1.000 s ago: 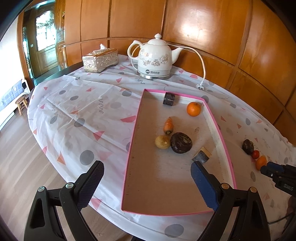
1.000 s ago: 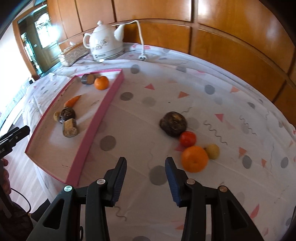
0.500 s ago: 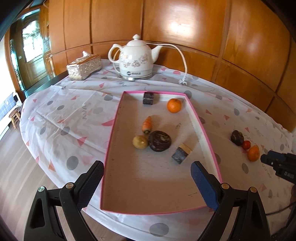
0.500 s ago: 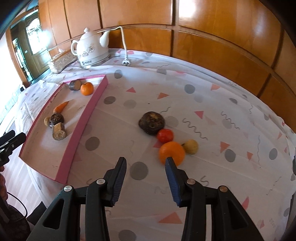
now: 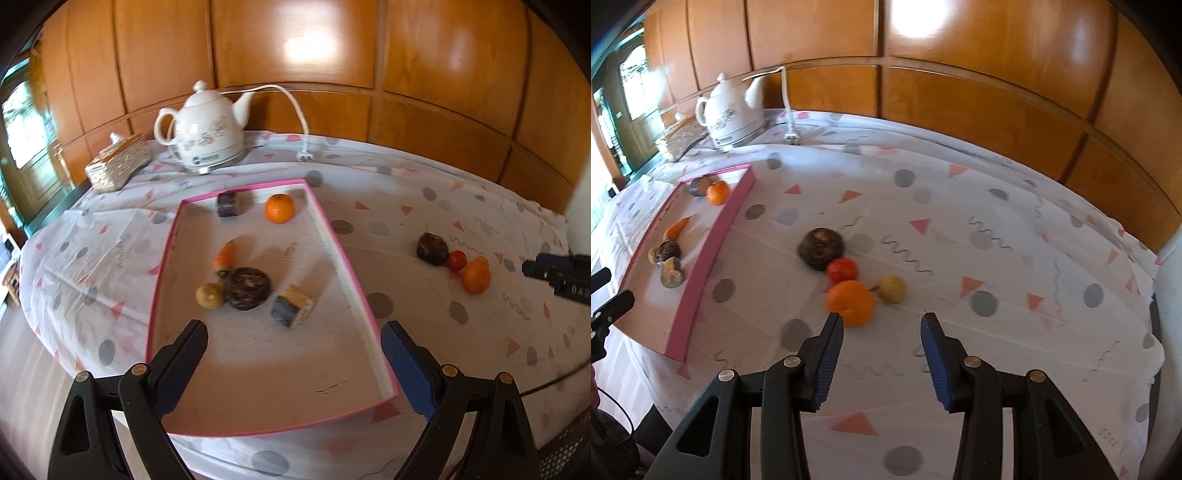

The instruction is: Organize fruits

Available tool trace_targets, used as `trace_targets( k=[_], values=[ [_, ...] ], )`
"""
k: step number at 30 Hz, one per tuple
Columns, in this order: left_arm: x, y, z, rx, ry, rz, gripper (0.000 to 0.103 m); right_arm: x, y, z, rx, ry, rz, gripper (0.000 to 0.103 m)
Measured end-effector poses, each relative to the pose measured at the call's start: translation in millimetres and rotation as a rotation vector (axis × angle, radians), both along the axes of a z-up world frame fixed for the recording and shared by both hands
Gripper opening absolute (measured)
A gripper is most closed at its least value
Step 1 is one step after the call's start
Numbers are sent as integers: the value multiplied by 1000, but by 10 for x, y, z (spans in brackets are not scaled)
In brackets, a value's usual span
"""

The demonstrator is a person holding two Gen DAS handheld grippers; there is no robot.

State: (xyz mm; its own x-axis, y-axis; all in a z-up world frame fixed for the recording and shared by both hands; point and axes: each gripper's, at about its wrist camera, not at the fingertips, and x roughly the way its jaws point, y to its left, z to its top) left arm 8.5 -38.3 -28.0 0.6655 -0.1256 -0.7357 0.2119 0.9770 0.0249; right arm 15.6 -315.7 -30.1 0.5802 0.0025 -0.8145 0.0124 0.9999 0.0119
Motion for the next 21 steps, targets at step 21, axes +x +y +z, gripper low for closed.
trace_targets(
  k=[21],
  values=[
    [103,-712,-52,43,21,-165,95,-141,-1243,-56,-40,60,-282,44]
  ],
)
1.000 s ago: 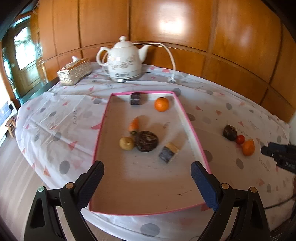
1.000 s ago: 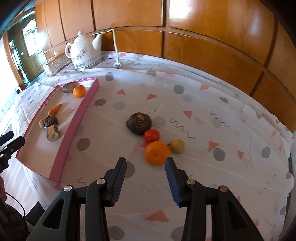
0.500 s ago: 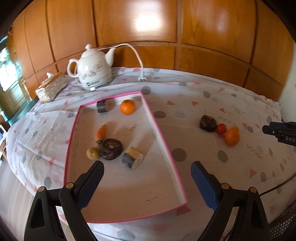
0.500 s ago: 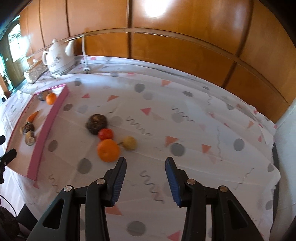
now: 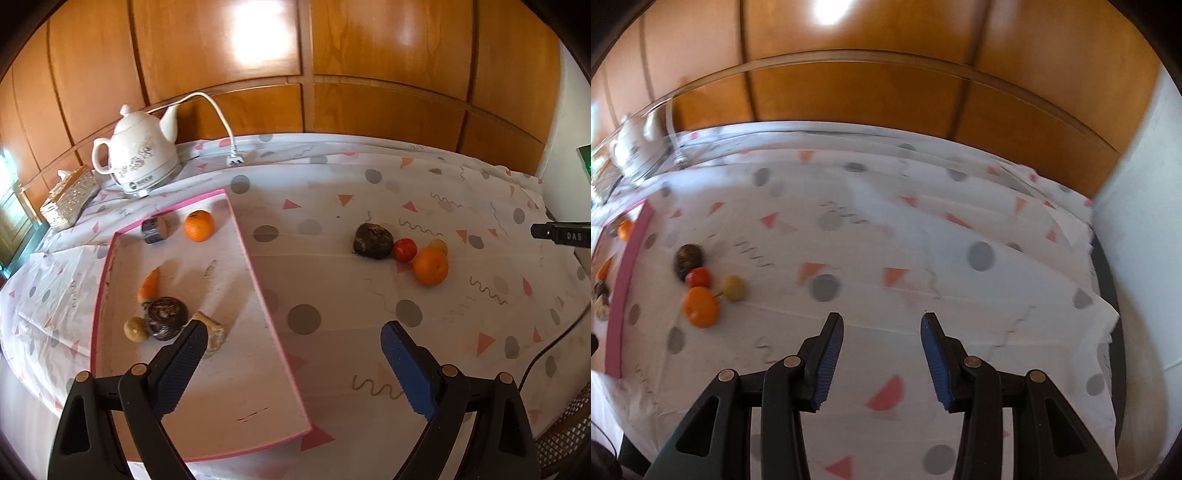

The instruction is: Organize fruits

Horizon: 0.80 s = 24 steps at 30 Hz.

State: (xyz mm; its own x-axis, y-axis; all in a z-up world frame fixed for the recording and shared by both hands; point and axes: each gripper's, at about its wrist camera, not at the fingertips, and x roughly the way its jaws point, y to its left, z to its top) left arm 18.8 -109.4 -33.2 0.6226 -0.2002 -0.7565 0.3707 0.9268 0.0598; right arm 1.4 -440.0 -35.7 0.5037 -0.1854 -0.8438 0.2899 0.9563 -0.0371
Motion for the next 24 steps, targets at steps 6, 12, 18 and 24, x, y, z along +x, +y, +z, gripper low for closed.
trace_targets(
  k=[6,12,18,24],
  values=[
    [48,-143,-48,13,14,-21,95,-80,-376,-85,31,7,-120,44],
    [106,-279,-74,17,26,-41,95,-161,-669,-182,68,19,-236,44],
    [210,-395,-108,11,50,-54,95,-258,-922,-233,95,17,-343,44],
    [320,-495,-176,8,79,-74,95,-371,-1191,-283,133,12,-465,44]
  ],
)
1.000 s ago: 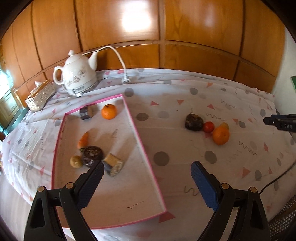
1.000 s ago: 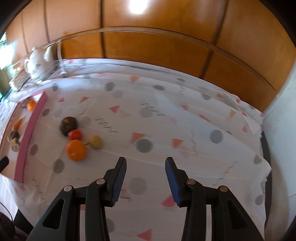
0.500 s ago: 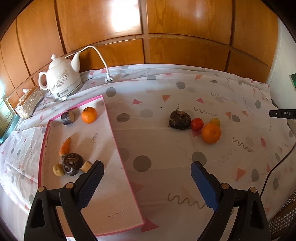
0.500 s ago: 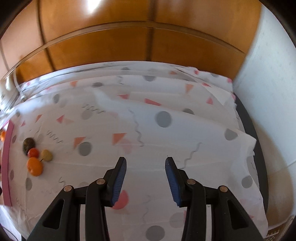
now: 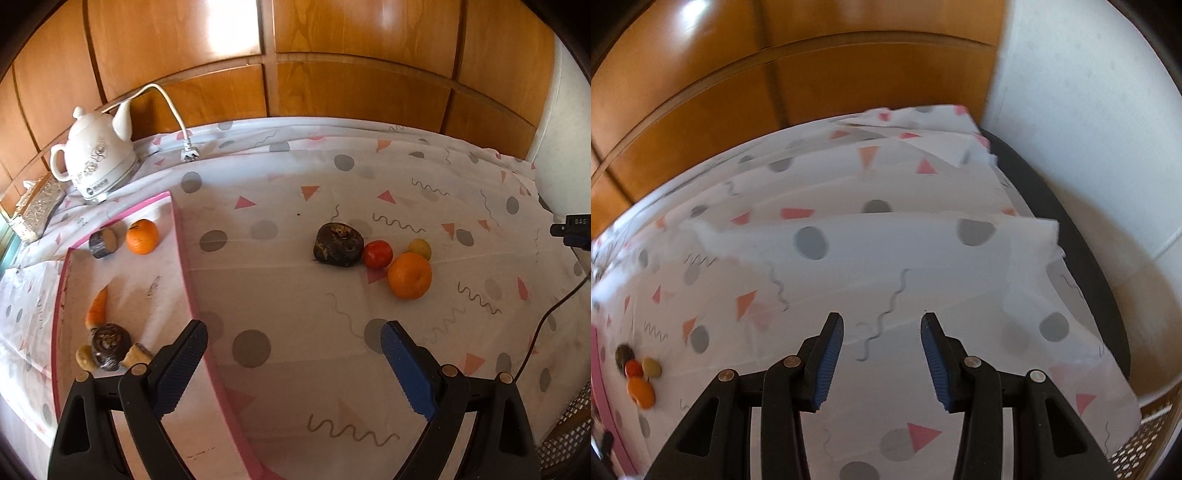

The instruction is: Organize fruits

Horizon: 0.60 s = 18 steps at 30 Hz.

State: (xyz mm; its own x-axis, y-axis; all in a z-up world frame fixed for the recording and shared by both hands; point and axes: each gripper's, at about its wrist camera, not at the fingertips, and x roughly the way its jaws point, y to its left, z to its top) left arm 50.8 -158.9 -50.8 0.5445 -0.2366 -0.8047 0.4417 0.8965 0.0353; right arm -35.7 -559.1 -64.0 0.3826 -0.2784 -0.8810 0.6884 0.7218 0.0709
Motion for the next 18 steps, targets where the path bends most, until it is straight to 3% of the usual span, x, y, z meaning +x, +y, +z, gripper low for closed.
trace_targets(
  k=[2,5,9,18],
  values=[
    [40,-35,-32,-12,22,-16,94,-47,-83,-24,16,0,-40,44],
    [127,-84,-90,-51,82,-31,79,-93,-180,-60,37,2,-84,44],
    [262,-158,-173,-89,150,-26,77,-146,-250,-73,35,14,-121,44],
    [479,-352,-266,-131,214,3,74,-252,-405,-93,55,27,-197,44]
  ],
)
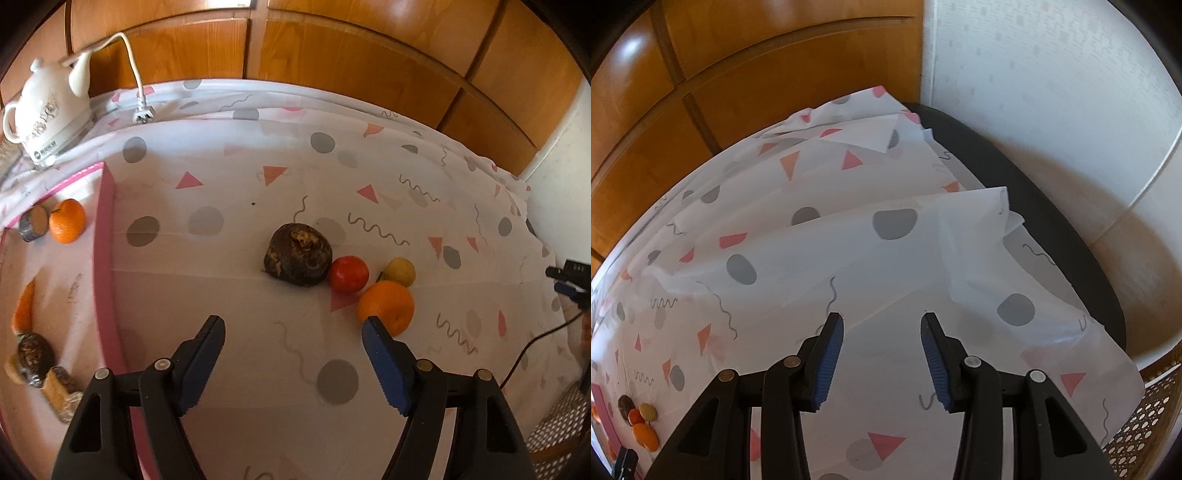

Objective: Organize fruits
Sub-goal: 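Lower the left tool around the red tomato and close it, then carry the tomato into the pink tray and open the left tool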

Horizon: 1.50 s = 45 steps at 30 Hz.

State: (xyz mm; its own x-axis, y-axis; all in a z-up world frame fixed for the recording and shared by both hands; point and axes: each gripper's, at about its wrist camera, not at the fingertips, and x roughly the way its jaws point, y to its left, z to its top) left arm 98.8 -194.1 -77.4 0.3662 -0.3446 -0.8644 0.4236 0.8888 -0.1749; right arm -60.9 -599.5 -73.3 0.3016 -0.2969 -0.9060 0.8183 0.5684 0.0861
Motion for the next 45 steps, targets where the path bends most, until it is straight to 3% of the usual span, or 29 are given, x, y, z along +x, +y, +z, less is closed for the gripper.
trace_targets(
  k=[6,11,15,21,31,32,33,34,45],
  values=[
    [153,-93,-46,-81,90,25,59,-113,-107,13,14,-23,-69,44],
    [293,-158,-102,-172,177,81,57,-198,-181,50,11,-49,-121,44],
    [367,-231,-179,-182,214,127,56,-282,-235,96,-9,-69,-174,44],
    [393,-340,-186,-160,195,150,56,-231,-216,86,0,-65,-144,44],
    [304,-568,-191,-40,118,71,56,-205,-183,88,5,-70,-121,44],
    [305,-583,-193,-40,111,57,47,-204,-183,89,5,-71,-121,44],
    [316,-574,-195,-58,118,48,32,-204,-186,87,6,-72,-121,44],
    [332,-550,-202,-87,135,41,28,-207,-189,85,8,-73,-122,44],
    [260,-216,-94,-105,100,47,28,-186,-181,83,15,-76,-118,44]
  ],
)
